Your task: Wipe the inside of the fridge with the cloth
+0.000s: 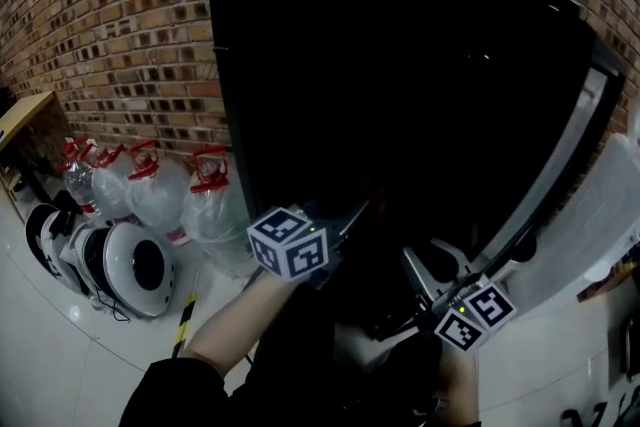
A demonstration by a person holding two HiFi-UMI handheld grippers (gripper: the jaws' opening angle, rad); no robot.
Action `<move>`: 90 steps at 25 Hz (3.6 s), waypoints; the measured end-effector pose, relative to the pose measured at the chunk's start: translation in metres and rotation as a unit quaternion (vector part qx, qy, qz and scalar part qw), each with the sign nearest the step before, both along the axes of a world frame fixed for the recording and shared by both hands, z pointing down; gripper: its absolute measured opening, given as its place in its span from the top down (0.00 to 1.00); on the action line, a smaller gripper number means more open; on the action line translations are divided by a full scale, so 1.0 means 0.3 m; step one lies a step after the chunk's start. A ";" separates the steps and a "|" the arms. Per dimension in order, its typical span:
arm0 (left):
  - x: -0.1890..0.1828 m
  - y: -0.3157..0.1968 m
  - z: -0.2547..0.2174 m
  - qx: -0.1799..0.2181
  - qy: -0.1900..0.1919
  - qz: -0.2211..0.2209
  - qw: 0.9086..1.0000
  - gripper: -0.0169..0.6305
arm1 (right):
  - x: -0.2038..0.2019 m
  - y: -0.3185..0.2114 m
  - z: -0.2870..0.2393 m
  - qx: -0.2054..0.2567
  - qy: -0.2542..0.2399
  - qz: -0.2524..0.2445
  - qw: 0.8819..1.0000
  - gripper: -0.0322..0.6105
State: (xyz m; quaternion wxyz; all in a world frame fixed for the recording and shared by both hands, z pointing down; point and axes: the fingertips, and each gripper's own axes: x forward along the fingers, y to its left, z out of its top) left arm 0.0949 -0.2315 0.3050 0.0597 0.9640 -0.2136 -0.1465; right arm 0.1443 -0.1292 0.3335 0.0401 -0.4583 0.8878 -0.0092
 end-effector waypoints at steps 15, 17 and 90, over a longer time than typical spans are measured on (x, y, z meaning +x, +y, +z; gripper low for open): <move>-0.138 0.236 -0.051 -0.067 0.141 0.236 0.959 0.90 | -0.218 0.016 -0.003 0.014 -0.003 -0.130 0.991 0.63; -0.143 0.240 -0.055 -0.066 0.142 0.242 0.958 0.90 | -0.229 0.012 0.002 0.014 -0.006 -0.136 0.991 0.71; -0.515 -0.077 -0.159 0.107 -0.092 -0.178 0.974 0.54 | -0.528 -0.644 -0.885 0.171 0.002 -0.153 0.973 0.83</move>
